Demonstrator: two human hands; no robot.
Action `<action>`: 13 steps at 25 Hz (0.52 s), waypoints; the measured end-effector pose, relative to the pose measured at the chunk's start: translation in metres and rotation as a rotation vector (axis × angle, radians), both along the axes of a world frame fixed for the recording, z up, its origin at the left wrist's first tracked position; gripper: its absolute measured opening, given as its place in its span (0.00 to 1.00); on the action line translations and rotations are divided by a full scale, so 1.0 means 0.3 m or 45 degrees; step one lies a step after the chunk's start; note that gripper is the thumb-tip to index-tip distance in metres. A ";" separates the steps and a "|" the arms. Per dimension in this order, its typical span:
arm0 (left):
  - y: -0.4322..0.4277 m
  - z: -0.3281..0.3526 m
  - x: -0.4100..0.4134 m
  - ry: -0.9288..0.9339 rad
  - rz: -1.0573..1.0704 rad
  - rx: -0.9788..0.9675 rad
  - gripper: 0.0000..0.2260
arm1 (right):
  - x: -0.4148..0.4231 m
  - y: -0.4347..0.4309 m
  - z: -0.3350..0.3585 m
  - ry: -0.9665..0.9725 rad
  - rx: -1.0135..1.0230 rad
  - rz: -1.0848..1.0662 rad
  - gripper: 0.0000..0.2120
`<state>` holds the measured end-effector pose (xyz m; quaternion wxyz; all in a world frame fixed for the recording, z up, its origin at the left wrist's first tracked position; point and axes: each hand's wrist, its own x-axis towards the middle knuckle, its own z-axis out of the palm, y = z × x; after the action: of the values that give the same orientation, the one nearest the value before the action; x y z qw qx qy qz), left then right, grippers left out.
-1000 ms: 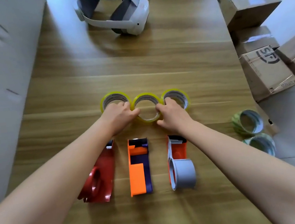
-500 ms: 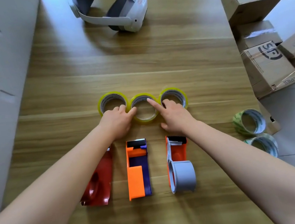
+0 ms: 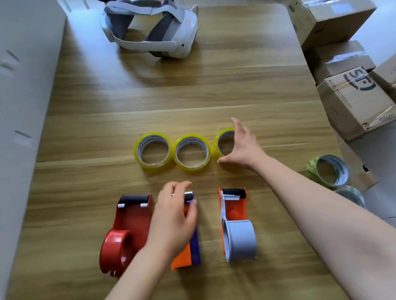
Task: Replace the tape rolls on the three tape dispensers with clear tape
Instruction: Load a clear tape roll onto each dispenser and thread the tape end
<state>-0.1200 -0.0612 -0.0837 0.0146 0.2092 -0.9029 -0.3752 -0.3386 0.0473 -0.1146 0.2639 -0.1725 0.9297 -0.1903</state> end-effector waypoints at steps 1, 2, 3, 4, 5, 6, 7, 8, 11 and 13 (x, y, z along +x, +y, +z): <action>0.032 0.000 0.025 -0.006 -0.067 0.020 0.17 | 0.006 0.022 0.000 -0.001 -0.015 -0.067 0.59; 0.060 -0.003 0.044 -0.015 -0.118 0.044 0.19 | 0.008 0.048 0.001 -0.007 -0.021 -0.130 0.59; 0.086 -0.007 0.058 -0.018 -0.138 0.068 0.20 | 0.007 0.077 0.009 -0.008 -0.030 -0.189 0.58; 0.111 -0.008 0.063 -0.021 -0.117 0.100 0.19 | 0.003 0.111 0.024 -0.010 -0.040 -0.245 0.58; 0.135 -0.006 0.063 -0.028 -0.067 0.148 0.16 | 0.003 0.143 0.044 -0.012 -0.060 -0.293 0.56; 0.157 -0.005 0.060 -0.037 0.008 0.214 0.13 | 0.004 0.175 0.065 -0.024 -0.094 -0.343 0.53; 0.178 -0.001 0.055 -0.051 0.097 0.301 0.10 | 0.012 0.206 0.088 -0.049 -0.148 -0.394 0.49; 0.196 0.003 0.048 -0.100 0.182 0.409 0.08 | 0.030 0.241 0.113 -0.088 -0.208 -0.446 0.44; 0.236 0.001 0.030 -0.361 0.286 0.612 0.10 | 0.119 0.340 0.187 -0.281 -0.367 -0.565 0.31; 0.263 -0.012 0.035 -0.467 0.290 0.680 0.11 | 0.189 0.406 0.219 -0.450 -0.484 -0.676 0.32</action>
<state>-0.1094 0.0176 -0.0872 -0.1616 0.3691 -0.7313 -0.5503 -0.2818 0.1690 -0.0490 0.3252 0.0641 0.8302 -0.4482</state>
